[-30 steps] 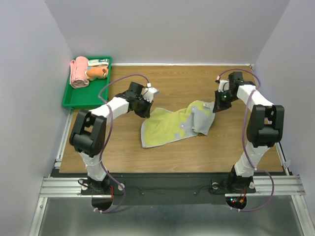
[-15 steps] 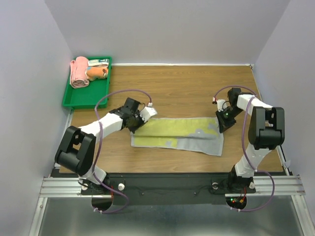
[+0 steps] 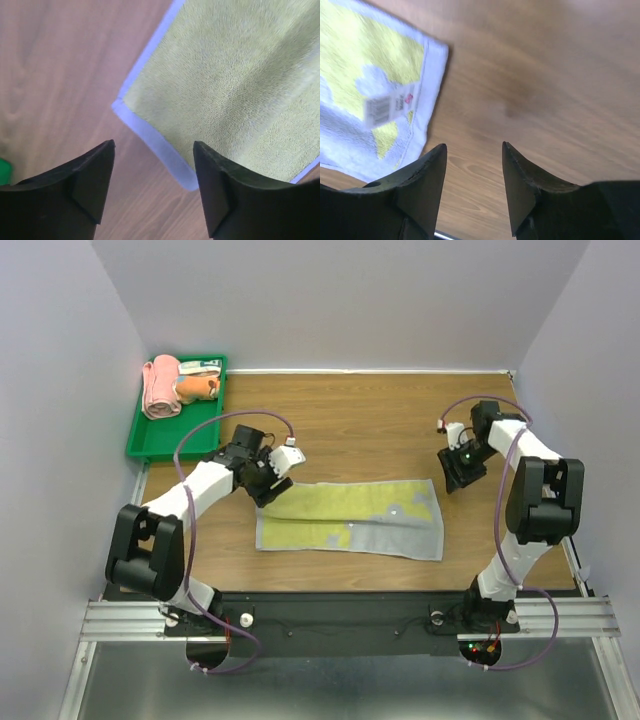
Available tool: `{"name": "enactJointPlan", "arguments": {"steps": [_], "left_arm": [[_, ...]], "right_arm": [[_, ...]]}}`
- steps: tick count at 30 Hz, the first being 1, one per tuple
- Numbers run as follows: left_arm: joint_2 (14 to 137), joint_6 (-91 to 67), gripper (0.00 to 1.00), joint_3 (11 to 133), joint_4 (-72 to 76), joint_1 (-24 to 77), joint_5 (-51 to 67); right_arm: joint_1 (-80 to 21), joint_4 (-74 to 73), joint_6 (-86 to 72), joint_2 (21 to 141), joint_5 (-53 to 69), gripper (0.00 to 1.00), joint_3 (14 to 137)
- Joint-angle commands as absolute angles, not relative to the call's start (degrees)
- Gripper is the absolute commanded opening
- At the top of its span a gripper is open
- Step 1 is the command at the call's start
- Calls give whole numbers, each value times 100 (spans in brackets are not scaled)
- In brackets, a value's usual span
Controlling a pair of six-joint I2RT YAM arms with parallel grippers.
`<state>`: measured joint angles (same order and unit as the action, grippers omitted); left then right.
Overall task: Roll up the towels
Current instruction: Flatten the towel
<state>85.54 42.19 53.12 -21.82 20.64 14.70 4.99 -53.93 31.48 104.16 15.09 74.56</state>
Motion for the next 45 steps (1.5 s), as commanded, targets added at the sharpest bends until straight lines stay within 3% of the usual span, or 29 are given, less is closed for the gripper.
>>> {"name": "enactJointPlan", "arguments": {"steps": [1, 4, 9, 20, 38, 42, 45], "left_arm": [[7981, 4185, 89, 5800, -2330, 1916, 2171], [8103, 3929, 98, 5959, -2154, 1776, 2127], [8550, 3648, 98, 6178, -1794, 1538, 1812], [9737, 3235, 68, 6741, -1495, 1512, 1222], [10406, 3269, 68, 6706, -1591, 1512, 1116], [10494, 3252, 67, 6680, -1582, 1512, 1116], [10459, 3287, 60, 6627, -1591, 1512, 1169]], "right_arm": [[563, -5414, 3006, 10387, 2038, 54, 8120], [562, -5572, 2778, 10757, 2407, 52, 8498], [492, -5433, 2541, 11231, 2558, 52, 8561], [176, -4782, 2241, 11417, 2286, 52, 8200], [-158, -4606, 2145, 11549, 2206, 44, 8060], [-211, -4588, 2136, 11566, 2267, 36, 7998], [-220, -4570, 2153, 11558, 2268, 27, 7911]]}}
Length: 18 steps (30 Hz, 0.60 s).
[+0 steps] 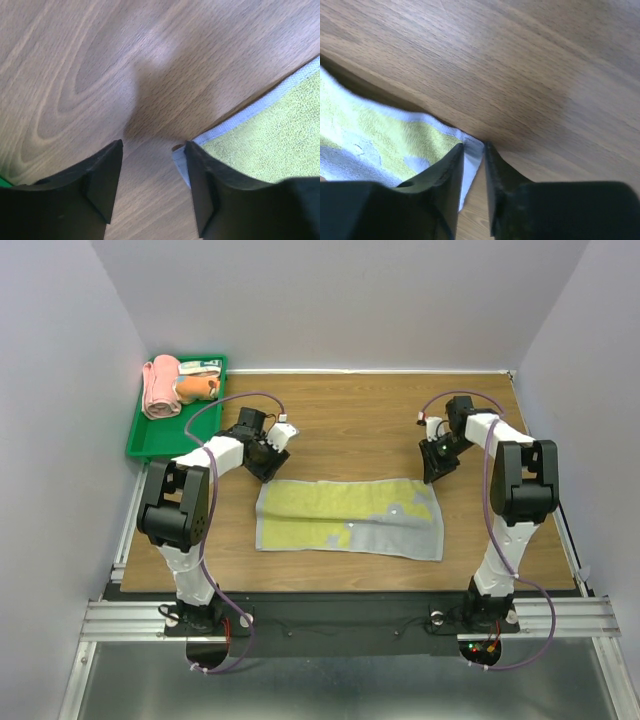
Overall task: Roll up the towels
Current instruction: Flatten the towel
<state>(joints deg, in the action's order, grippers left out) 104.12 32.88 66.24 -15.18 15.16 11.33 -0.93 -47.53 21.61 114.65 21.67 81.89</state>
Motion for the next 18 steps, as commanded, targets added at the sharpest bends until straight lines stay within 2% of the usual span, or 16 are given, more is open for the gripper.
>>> {"name": "enactJointPlan", "arguments": {"steps": [1, 2, 3, 6, 7, 9, 11, 18], "left_arm": [[10450, 3287, 56, 6618, -1643, 1512, 1204], [10441, 3278, 51, 6618, -1696, 1503, 1326], [10433, 3270, 43, 6618, -1801, 1503, 1388], [10441, 3243, 32, 6574, -1907, 1503, 1555], [10441, 3243, 25, 6566, -1959, 1503, 1582], [10450, 3234, 18, 6583, -2021, 1477, 1626], [10433, 3165, 1, 6688, -2100, 1389, 1687], [10134, 3164, 0, 7215, -2250, 1178, 1679]], "right_arm": [[-220, -4562, 2162, 11549, 2276, 26, 7893], [-228, -4544, 2162, 11566, 2276, 23, 7875], [-229, -4553, 2171, 11558, 2276, 16, 7866], [-229, -4526, 2162, 11566, 2303, 3, 7831], [-229, -4518, 2153, 11558, 2303, 1, 7840], [-229, -4509, 2153, 11540, 2303, 1, 7849], [-229, -4483, 2127, 11444, 2242, 1, 7857], [-220, -4456, 2118, 11241, 2171, 0, 8015]]}}
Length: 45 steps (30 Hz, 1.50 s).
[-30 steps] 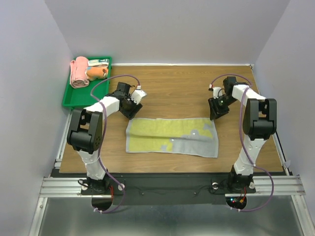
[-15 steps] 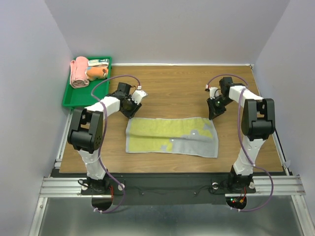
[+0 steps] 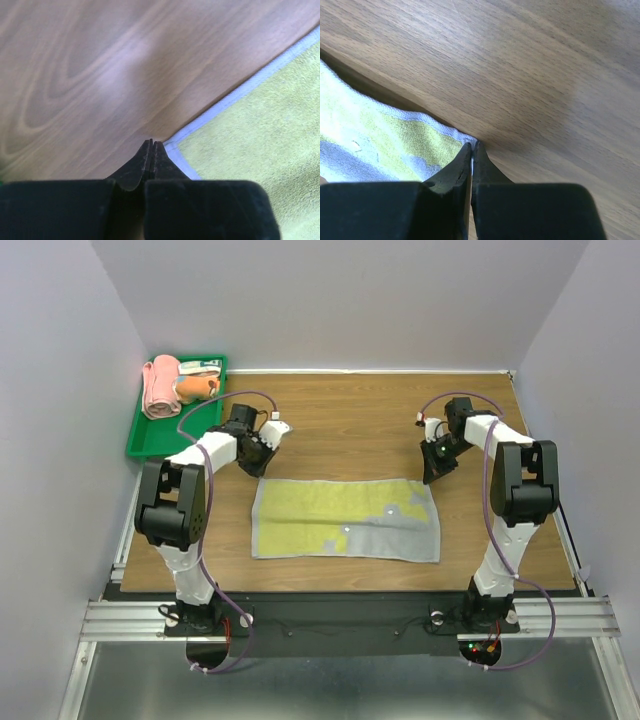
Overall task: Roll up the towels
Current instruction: Flatten the towel
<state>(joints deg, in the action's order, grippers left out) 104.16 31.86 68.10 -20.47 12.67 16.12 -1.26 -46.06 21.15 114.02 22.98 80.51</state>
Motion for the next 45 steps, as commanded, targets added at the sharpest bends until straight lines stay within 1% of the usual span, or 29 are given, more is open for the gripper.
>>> {"name": "enactJointPlan", "arguments": {"steps": [1, 3, 4, 11, 15, 22, 24, 27, 28, 30, 31, 32, 33, 39, 45], "left_arm": [[10108, 3173, 1, 7259, -2320, 1178, 1644], [10029, 3155, 21, 7260, -2329, 1169, 1617], [9994, 3155, 34, 7234, -2329, 1169, 1600], [10019, 3015, 48, 7075, -2531, 1169, 1828], [10151, 2997, 50, 6891, -2566, 1169, 1863], [10380, 2971, 48, 6697, -2321, 1178, 1811], [10458, 2962, 46, 6689, -2285, 1169, 1854], [10546, 2944, 35, 6697, -2224, 1169, 1854], [10556, 2944, 26, 6715, -2215, 1169, 1863], [10565, 2944, 16, 6732, -2206, 1169, 1855], [10556, 2936, 7, 6741, -2206, 1169, 1863], [10547, 2936, 1, 6733, -2215, 1169, 1863], [10495, 2936, 0, 6741, -2224, 1169, 1863], [10108, 2953, 0, 6732, -2145, 1143, 1802], [9941, 2953, 0, 7109, -1916, 1090, 1723]], "right_arm": [[-220, -4456, 2127, 11241, 2171, 0, 8033], [-229, -4456, 2118, 11259, 2197, 1, 8051], [-220, -4456, 2127, 11267, 2223, 1, 8059], [-220, -4456, 2153, 11259, 2241, 1, 8024], [-229, -4456, 2145, 11215, 2215, 1, 8042], [-220, -4456, 2136, 11083, 2215, 1, 8060], [-228, -4456, 2144, 11039, 2215, 1, 8060], [-220, -4456, 2145, 10969, 2189, 1, 8060], [-220, -4456, 2153, 10951, 2171, 1, 8060], [-220, -4456, 2180, 10907, 2118, 1, 8068], [-220, -4456, 2188, 10890, 2075, 1, 8077], [-220, -4447, 2206, 10881, 2057, 1, 8086], [-211, -4439, 2223, 10863, 2039, 1, 8095], [-88, -4421, 2267, 10793, 1986, 1, 8253], [-18, -4412, 2241, 10951, 2021, 1, 8876]]}}
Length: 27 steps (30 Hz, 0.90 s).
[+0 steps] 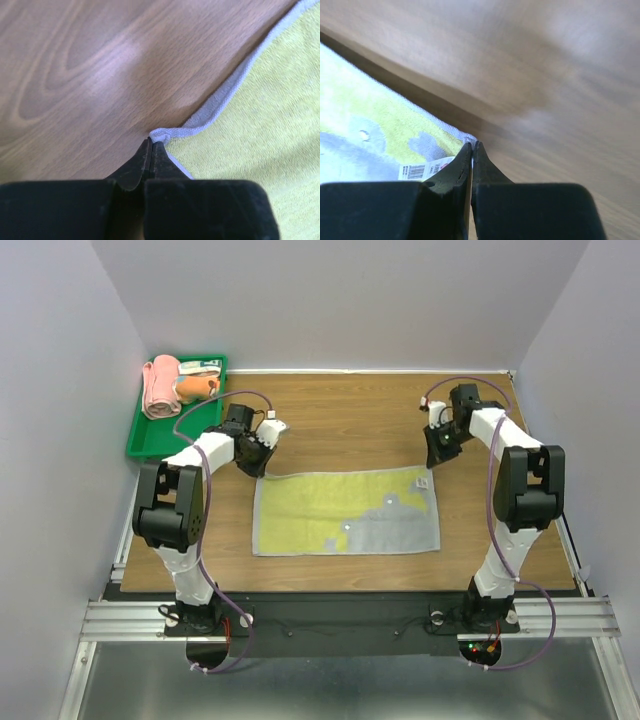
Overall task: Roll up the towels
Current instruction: Flatten the towel, then fold the towel
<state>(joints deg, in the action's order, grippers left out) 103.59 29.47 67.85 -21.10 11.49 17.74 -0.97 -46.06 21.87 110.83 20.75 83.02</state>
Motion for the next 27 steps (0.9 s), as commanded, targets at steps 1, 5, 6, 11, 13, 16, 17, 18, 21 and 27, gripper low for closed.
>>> {"name": "enactJointPlan", "arguments": {"steps": [1, 5, 6, 11, 13, 16, 17, 18, 21, 27], "left_arm": [[9975, 2944, 0, 7284, -1881, 1081, 1731], [9993, 2971, 0, 7611, -1723, 1072, 1741], [9993, 2988, 0, 7672, -1679, 1072, 1714], [9984, 3146, 0, 7612, -1450, 985, 1749], [9862, 3225, 0, 7481, -1459, 949, 1863], [9476, 3453, 0, 7111, -1407, 897, 2118], [9335, 3532, 0, 6971, -1363, 896, 2162], [9195, 3603, 0, 6822, -1319, 896, 2206], [8606, 3981, 0, 6198, -1134, 844, 2381], [7779, 4807, 0, 5318, -1300, 826, 2891]], "right_arm": [[-18, -4403, 2233, 10986, 2013, 1, 8999], [-26, -4403, 2250, 11188, 1951, 1, 9543], [-26, -4412, 2250, 11267, 1942, 1, 9615], [140, -4412, 2338, 11294, 2013, 0, 9624], [158, -4412, 2425, 11206, 2048, 1, 9441], [220, -4421, 2609, 10838, 2171, 1, 9071], [228, -4421, 2671, 10724, 2319, 1, 8922], [237, -4412, 2750, 10462, 2390, 1, 8790], [237, -4421, 3084, 10048, 2619, 1, 8289], [237, -4430, 3594, 9598, 2812, 1, 7455]]}}
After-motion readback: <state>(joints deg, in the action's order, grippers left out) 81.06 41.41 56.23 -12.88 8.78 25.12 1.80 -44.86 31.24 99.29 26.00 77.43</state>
